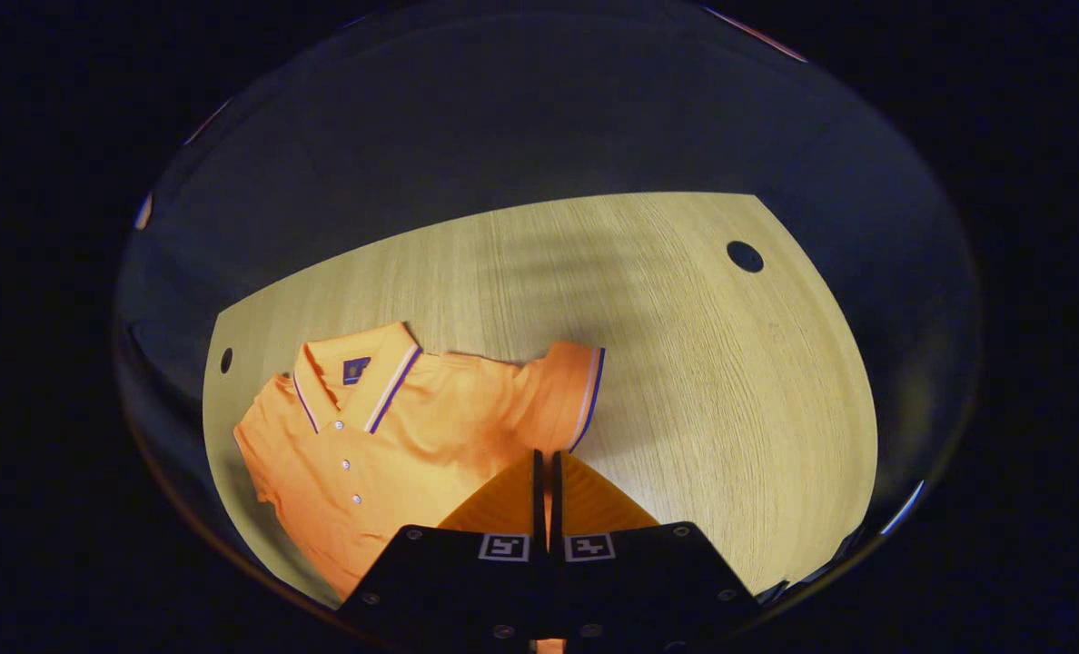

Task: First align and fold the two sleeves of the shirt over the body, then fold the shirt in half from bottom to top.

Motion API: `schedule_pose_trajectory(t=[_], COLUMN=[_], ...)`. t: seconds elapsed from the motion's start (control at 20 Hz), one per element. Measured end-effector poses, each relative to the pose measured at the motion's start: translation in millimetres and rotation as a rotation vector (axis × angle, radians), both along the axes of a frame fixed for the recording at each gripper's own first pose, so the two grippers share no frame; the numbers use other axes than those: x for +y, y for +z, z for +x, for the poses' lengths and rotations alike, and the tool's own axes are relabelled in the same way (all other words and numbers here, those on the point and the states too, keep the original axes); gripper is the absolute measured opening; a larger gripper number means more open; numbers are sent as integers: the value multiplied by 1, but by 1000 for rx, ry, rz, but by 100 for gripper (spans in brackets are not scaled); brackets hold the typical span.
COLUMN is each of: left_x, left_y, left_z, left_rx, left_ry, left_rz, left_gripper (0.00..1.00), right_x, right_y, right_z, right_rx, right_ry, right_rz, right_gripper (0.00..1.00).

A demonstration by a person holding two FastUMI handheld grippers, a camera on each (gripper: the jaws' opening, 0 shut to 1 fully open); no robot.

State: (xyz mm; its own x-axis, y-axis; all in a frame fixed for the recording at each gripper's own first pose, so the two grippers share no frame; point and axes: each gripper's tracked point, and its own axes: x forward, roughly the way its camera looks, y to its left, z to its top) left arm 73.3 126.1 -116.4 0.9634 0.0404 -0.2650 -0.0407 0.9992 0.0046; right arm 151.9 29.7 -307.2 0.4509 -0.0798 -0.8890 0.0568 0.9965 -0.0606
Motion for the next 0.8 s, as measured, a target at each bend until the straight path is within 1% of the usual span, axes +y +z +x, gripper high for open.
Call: schedule_pose_trajectory(t=[0.15,0.45,0.7,0.8], left_x=[11,46,72,79], left_y=[0,-2,-12,-14], left_z=[-4,-12,-18,-21], left_rx=[0,2,19,23], left_ry=[3,25,43,46], left_rz=[-12,-23,-27,-24], left_gripper=[98,98,98,98], right_x=[31,93,139,149], right_y=[11,16,1,-5], right_z=[-2,-11,-17,-13], right_rx=[-9,-2,19,1], right_ry=[46,134,192,210], right_rz=[14,43,86,91], right_gripper=[0,0,0,1])
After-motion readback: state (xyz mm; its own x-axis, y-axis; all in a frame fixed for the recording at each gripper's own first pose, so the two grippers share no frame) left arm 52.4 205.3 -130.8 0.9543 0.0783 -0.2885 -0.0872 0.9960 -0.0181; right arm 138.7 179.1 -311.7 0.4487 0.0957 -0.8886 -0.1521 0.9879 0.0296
